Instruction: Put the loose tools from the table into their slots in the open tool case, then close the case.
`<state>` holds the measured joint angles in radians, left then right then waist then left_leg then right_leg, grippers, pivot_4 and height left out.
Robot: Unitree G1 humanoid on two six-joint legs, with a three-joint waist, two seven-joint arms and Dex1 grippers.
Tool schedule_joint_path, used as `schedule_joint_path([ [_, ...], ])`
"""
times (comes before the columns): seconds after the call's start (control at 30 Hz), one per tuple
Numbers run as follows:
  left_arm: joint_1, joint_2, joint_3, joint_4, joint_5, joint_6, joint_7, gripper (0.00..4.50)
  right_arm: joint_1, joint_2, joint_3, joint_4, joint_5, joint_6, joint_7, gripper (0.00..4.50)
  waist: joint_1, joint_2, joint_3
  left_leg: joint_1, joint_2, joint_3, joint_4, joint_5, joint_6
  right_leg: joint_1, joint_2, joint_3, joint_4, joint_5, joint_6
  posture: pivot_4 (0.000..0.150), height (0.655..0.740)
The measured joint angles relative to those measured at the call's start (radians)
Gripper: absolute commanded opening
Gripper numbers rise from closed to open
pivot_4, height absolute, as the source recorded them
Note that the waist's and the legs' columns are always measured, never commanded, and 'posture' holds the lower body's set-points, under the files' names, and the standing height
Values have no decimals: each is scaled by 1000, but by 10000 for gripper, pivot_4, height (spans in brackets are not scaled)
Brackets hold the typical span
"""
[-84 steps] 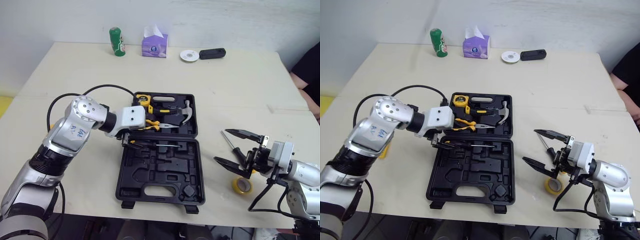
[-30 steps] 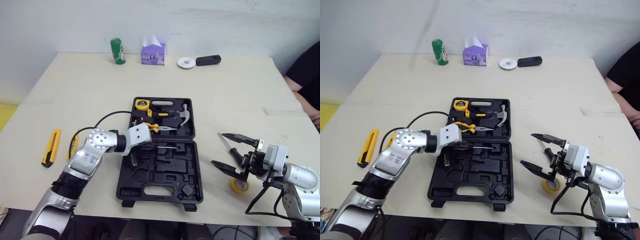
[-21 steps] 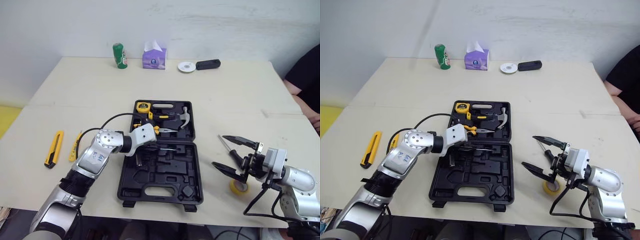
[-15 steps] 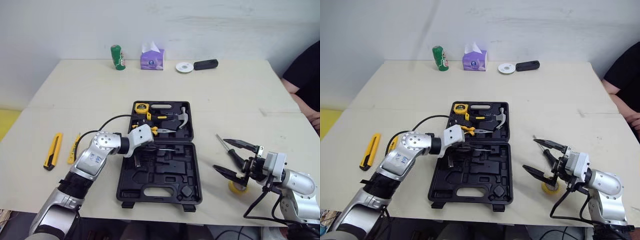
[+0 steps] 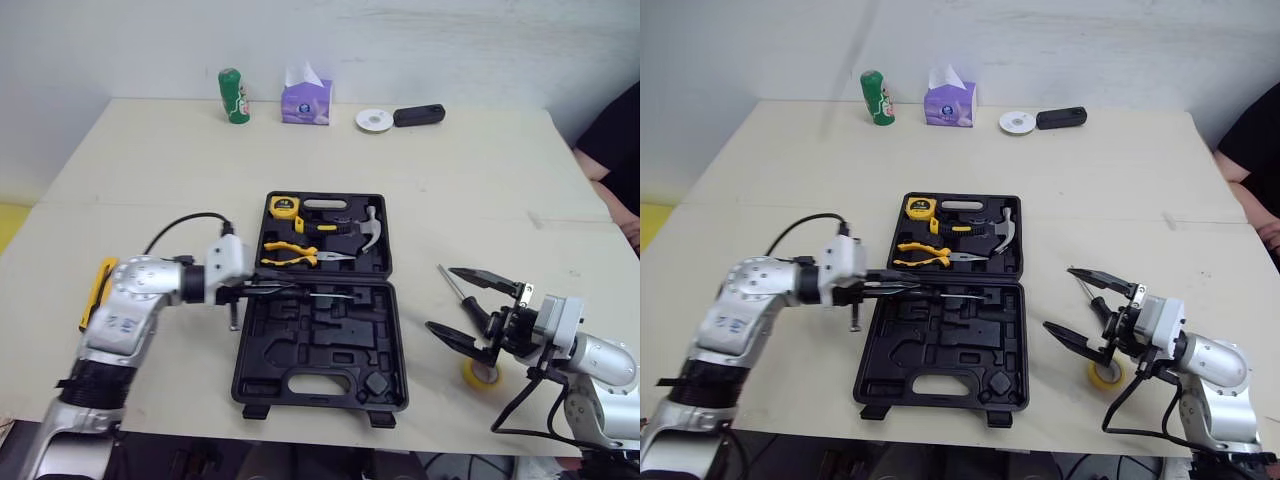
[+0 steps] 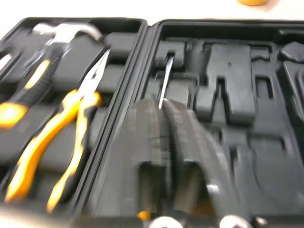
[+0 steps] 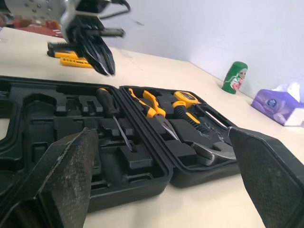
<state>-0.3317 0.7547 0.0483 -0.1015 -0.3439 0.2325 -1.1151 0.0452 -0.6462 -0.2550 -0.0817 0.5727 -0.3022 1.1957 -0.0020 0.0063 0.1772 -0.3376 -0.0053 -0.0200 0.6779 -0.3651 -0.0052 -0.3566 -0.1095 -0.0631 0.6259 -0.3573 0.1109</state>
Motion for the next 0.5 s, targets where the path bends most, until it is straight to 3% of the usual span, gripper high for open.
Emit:
schedule_joint_path([
  [0.2, 213, 124, 306, 6, -42, 27, 38, 44353, 7, -85, -133, 70, -5, -2, -20, 45000, 0, 0, 9, 1, 0, 0, -3, 0, 0, 0, -1, 0, -1, 0, 0, 1500, 7400],
  [0.37, 307, 170, 576, 174, -47, 29, 106, 44353, 62, -108, -267, 143, -23, -35, -43, 45000, 4, -1, 11, 1, 0, 0, -9, 0, 1, 0, -1, -1, -5, 0, 0, 1500, 7400],
  [0.5, 394, 214, 677, 388, -1, -91, 132, 44353, 79, -107, -344, 264, -51, -111, -80, 45000, -2, 0, 11, 2, -1, 2, -12, 0, 1, -1, -2, 0, -6, 0, 0, 1500, 7400],
])
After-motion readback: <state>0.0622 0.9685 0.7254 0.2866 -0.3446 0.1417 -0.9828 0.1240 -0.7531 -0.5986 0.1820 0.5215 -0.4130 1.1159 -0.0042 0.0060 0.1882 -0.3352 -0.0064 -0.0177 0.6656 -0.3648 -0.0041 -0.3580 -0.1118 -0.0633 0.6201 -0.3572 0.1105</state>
